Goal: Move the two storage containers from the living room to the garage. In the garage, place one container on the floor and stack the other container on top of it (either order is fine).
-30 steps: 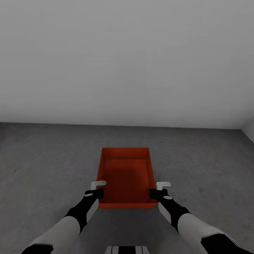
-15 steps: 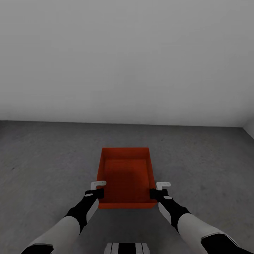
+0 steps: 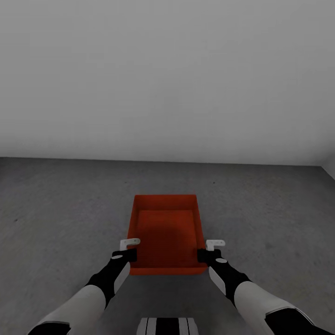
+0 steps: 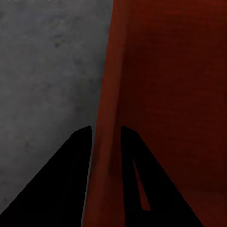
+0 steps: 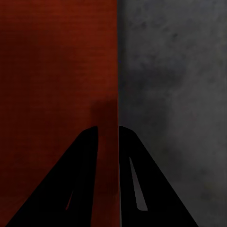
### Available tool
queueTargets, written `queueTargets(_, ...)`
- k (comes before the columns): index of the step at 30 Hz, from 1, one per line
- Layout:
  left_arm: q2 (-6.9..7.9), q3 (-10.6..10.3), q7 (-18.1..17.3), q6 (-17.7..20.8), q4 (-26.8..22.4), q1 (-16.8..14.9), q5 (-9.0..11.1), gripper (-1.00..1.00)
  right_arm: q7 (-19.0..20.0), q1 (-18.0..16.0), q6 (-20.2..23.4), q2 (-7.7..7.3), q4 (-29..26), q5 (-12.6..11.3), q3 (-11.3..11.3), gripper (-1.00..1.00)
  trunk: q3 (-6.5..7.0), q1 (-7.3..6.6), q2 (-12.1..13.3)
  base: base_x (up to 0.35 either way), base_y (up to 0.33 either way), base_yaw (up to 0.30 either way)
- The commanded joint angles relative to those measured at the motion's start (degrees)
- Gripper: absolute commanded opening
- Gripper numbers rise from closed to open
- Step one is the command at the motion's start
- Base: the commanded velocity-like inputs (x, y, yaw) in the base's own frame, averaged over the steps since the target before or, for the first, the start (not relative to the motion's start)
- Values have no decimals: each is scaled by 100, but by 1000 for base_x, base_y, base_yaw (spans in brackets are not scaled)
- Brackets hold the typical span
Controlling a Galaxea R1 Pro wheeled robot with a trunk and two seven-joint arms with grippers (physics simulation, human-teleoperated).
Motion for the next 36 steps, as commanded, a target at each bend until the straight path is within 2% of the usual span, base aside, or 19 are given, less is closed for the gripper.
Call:
queueTargets(1,175,106,243,-31,-34,-4,-102,-100,-47,0,-24,-37,19,-67,-83,-100,-4,-1,-2,0,0,0)
queueTargets(36,178,114,240,-22,-34,-4,-95,-100,-45,0,-24,-37,17,-67,-83,-100,-4,-1,-2,0,0,0)
